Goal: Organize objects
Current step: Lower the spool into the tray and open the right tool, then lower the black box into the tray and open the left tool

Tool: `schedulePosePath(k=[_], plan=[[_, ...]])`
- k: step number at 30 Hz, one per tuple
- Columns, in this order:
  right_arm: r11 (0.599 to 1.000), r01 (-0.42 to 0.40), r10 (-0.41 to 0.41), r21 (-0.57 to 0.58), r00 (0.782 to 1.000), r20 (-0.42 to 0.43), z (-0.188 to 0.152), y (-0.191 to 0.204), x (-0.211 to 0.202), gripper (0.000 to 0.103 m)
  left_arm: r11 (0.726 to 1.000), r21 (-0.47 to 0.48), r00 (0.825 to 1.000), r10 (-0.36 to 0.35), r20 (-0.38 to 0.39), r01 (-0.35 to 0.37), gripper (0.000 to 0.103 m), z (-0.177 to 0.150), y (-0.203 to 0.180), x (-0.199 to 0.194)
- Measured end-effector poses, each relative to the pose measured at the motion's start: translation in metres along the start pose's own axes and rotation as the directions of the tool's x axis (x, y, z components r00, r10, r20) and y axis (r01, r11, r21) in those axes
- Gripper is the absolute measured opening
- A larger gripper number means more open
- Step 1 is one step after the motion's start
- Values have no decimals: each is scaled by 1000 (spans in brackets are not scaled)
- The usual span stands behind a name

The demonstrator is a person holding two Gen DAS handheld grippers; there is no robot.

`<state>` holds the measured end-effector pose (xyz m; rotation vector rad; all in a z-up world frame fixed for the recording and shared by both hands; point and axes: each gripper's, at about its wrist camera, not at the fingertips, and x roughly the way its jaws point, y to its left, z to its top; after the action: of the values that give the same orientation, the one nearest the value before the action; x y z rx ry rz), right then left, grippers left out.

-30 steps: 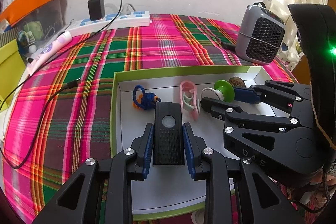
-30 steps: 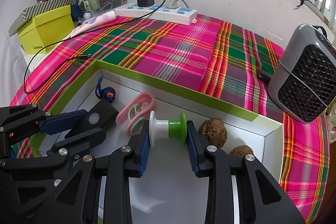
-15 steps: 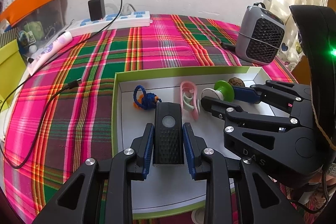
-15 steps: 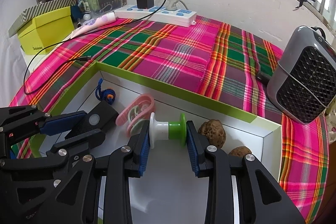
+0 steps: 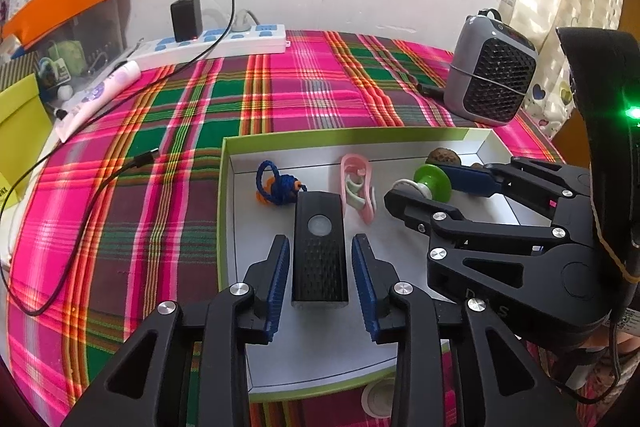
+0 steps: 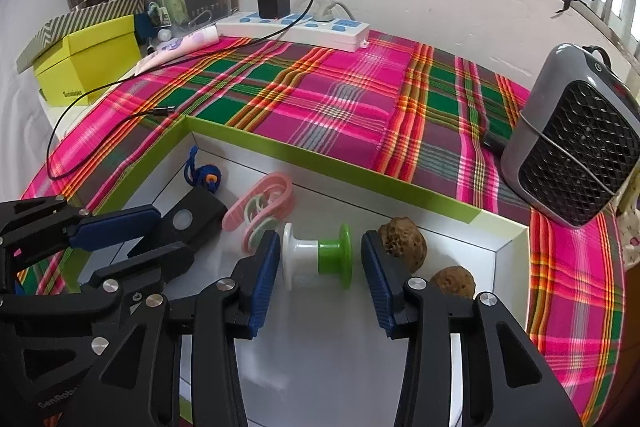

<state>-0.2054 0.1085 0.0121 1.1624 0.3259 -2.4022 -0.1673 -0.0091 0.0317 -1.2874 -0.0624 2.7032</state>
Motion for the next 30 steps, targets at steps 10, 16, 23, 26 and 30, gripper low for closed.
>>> schedulePosePath(k=[10,16,23,26,30], plan=[[999,-12,11,31,1000,11,-3,-4,-7,44,1000,-5,1000,-10,12,10,31,-2,1,-7],[999,-18,17,36,1000,20,-6,-3,-11,44,1000,-11,1000,-13,23,13,31,-3,1,-14],[998,-23,21,54,999,42,-9,-3,-20,44,1000,-15,999,-18,41,18,31,-6,2,-24],[997,-25,22,69,998,51,-12,-5,-25,44,1000,-16,999,-22,46,23,31,-8,2,-28],[996,-27,22,85,998,66,-17,-4,-34,44,999,-19,998,-28,49,29,31,-12,2,-32]])
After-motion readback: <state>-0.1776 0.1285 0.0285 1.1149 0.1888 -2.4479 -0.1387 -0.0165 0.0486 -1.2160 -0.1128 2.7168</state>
